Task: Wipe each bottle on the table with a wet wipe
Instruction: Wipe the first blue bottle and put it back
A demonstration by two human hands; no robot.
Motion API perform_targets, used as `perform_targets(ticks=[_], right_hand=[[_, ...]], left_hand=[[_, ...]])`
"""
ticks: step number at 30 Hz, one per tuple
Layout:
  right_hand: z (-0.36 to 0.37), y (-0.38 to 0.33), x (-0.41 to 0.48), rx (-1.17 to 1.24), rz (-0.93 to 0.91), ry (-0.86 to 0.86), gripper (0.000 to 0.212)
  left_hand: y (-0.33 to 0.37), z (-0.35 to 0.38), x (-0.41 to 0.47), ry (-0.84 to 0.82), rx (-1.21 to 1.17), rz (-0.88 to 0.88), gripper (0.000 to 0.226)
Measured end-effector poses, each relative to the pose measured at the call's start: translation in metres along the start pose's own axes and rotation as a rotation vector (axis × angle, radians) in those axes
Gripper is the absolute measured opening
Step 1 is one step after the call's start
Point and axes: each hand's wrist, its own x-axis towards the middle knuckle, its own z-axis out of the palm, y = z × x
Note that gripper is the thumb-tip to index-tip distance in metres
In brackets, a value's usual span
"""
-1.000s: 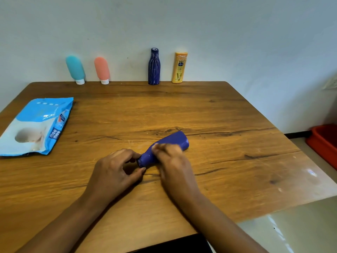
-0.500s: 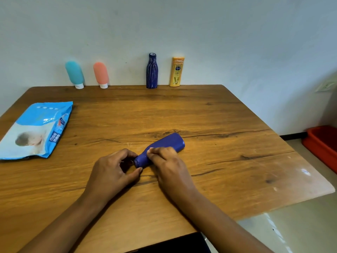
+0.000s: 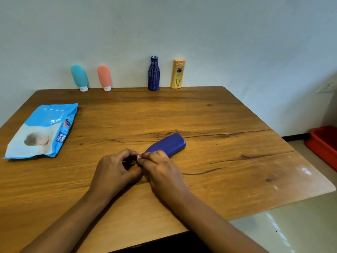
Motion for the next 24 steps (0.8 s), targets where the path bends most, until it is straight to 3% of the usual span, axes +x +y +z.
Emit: perform_targets(ticks=[6,12,15,19,22,24], right_hand=[[-0.019,0.048,0.009,-0.089,0.247,0.118,0.034],[-0.01,0.017,0.002,0.024,-0.076,-0.016,0.033],[-0.019,0.056,0.005,-0.009,0.051,0.051,0.033],[-0.043,0.106,0.008,-0.033,0.357,0.077,0.025],[-0.059,0.108,0.005,0.176,0.483,0.308,0.026],[-0.065,0.098,0.007,0.302,0.46,0.496,0.029]], left_hand=[[-0.001,0.0,0.001,0.006,-0.01,-0.036,0.038],[-0.004,-0.001,0.001,0.032,-0.107,-0.063,0.033],[-0.004,0.0,0.001,0.055,-0.094,-0.067,0.035],[-0.005,0.0,0.001,0.09,-0.138,-0.045,0.037],[-0.003,-0.008,0.002,0.145,-0.184,-0.034,0.037],[0.003,-0.014,0.005,0.191,-0.244,-0.023,0.035]])
